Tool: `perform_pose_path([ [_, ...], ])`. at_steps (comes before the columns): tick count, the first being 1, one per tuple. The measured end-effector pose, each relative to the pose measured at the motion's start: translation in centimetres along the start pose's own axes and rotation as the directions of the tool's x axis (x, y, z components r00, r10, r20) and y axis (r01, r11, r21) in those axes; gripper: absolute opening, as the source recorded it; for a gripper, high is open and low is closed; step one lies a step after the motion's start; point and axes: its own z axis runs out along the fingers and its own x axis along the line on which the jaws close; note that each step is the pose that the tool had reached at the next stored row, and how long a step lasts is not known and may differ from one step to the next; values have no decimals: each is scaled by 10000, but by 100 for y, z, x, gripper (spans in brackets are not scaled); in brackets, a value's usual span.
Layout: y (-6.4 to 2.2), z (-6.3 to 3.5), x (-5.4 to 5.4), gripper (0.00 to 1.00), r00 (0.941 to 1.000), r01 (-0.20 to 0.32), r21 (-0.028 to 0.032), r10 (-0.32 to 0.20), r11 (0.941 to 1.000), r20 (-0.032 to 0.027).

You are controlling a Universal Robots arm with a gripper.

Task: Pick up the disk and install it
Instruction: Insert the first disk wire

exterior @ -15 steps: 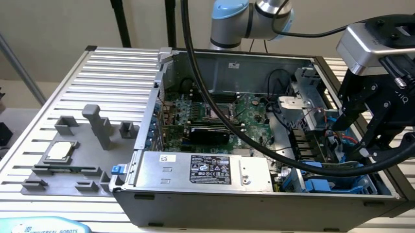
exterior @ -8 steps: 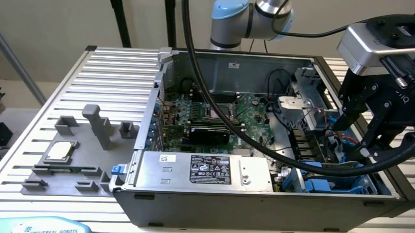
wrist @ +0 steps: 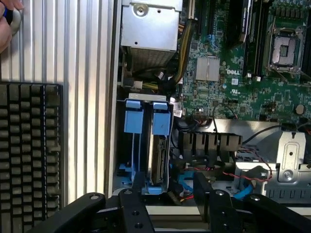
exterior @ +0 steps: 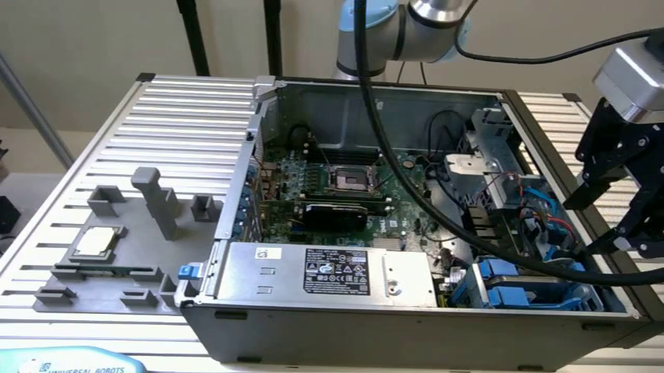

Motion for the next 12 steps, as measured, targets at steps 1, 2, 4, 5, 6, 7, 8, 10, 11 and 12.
perform_pose_path([
  [1, -44, 19, -1, 53, 10000, 1, -3, -1, 10000, 0],
  [2, -76, 36, 0, 53, 10000, 0, -2, 0, 10000, -2],
  [4, -93, 72, 3, 53, 10000, 1, -5, -1, 10000, -17],
  [5, -96, 91, 4, 50, 10000, 1, -4, -1, 10000, -29],
  [6, -100, 110, 6, 50, 10000, 2, -5, -2, 10000, -28],
  [7, -107, 129, 3, 44, 10000, 2, -4, -2, 10000, -29],
  [8, -118, 148, -1, 44, 10000, 1, -5, -1, 10000, -29],
  [10, -144, 186, -17, 32, 10000, 2, -5, -2, 10000, -30],
  [11, -158, 206, -27, 32, 10000, 2, -5, -2, 10000, -30],
  [12, -172, 226, -39, 25, 10000, 1, -5, -1, 10000, -29],
])
